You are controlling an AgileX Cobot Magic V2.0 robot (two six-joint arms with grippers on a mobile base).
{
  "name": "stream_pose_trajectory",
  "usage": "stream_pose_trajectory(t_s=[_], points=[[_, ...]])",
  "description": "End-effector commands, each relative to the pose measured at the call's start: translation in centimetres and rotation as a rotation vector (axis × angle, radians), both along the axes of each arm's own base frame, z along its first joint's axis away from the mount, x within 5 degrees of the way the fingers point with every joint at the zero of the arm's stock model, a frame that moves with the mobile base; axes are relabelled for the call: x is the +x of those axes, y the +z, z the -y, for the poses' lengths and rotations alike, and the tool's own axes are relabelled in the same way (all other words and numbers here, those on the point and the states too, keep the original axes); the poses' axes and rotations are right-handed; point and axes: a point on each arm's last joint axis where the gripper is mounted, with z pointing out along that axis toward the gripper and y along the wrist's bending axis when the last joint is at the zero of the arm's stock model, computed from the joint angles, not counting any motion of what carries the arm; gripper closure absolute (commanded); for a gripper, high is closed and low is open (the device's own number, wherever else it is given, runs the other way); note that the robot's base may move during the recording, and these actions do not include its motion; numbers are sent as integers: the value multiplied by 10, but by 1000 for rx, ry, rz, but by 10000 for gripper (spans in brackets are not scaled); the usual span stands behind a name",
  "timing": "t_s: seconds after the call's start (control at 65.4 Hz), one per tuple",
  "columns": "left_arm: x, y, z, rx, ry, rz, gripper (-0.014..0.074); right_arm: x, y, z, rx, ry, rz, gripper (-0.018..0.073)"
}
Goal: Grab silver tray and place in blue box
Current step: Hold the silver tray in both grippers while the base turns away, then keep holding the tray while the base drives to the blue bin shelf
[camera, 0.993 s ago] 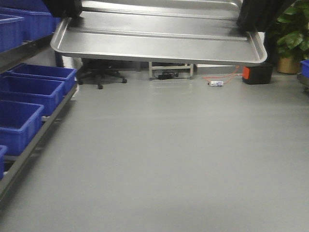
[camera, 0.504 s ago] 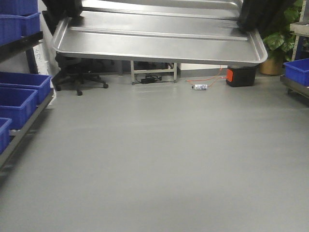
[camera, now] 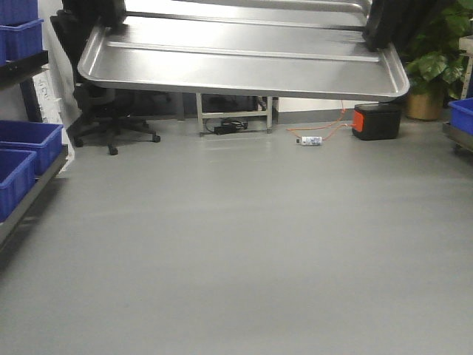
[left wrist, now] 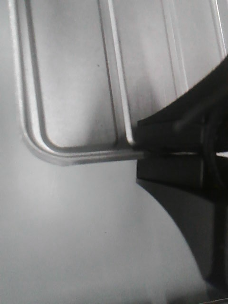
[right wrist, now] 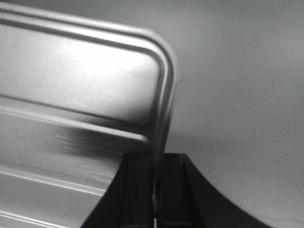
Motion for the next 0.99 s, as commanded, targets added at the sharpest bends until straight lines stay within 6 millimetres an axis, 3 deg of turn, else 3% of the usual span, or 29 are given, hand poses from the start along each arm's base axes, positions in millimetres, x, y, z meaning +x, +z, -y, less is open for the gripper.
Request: stream_pose_trajectory(t_s=[0.0, 0.978], points=[[-6, 19, -9, 13, -27, 64, 694, -2, 28, 6, 6, 9, 148, 502], [-7, 19, -8, 10, -28, 63, 694, -1, 27, 6, 6, 9, 148, 502]])
